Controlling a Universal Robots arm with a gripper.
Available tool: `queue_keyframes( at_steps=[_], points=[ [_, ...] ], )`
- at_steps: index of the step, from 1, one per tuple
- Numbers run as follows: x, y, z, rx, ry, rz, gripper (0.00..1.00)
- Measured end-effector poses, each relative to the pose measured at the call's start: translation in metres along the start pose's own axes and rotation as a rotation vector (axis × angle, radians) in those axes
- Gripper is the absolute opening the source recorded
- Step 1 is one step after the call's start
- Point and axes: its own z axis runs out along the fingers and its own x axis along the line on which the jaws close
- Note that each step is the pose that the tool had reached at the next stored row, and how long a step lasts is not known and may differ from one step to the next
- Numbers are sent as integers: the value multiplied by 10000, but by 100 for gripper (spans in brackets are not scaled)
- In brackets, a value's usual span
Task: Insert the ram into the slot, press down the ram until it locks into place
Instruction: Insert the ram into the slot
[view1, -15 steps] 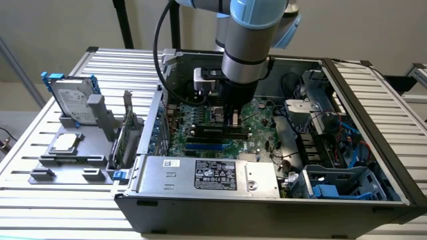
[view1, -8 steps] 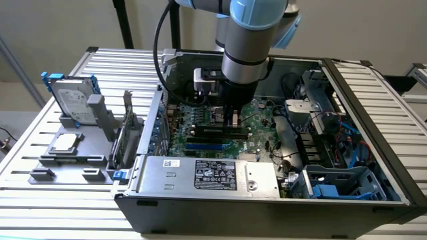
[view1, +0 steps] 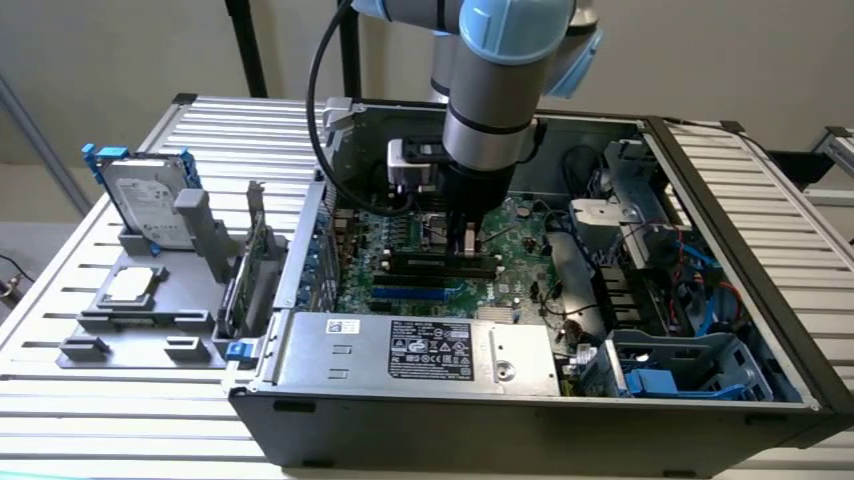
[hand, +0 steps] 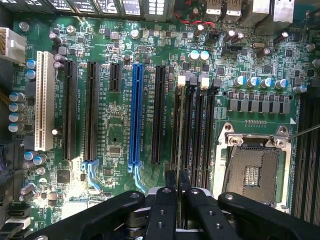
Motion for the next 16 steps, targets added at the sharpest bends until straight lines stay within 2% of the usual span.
queue_keyframes(
  at_steps=[10, 11, 12, 13, 16],
  points=[
    [1, -1, 22, 0, 1, 1, 15],
    [1, -1, 19, 0, 1, 0, 20],
    [0, 0, 2, 1, -3, 1, 20],
    [-2, 2, -31, 1, -3, 2, 27],
    [-8, 7, -163, -1, -1, 1, 27]
  ],
)
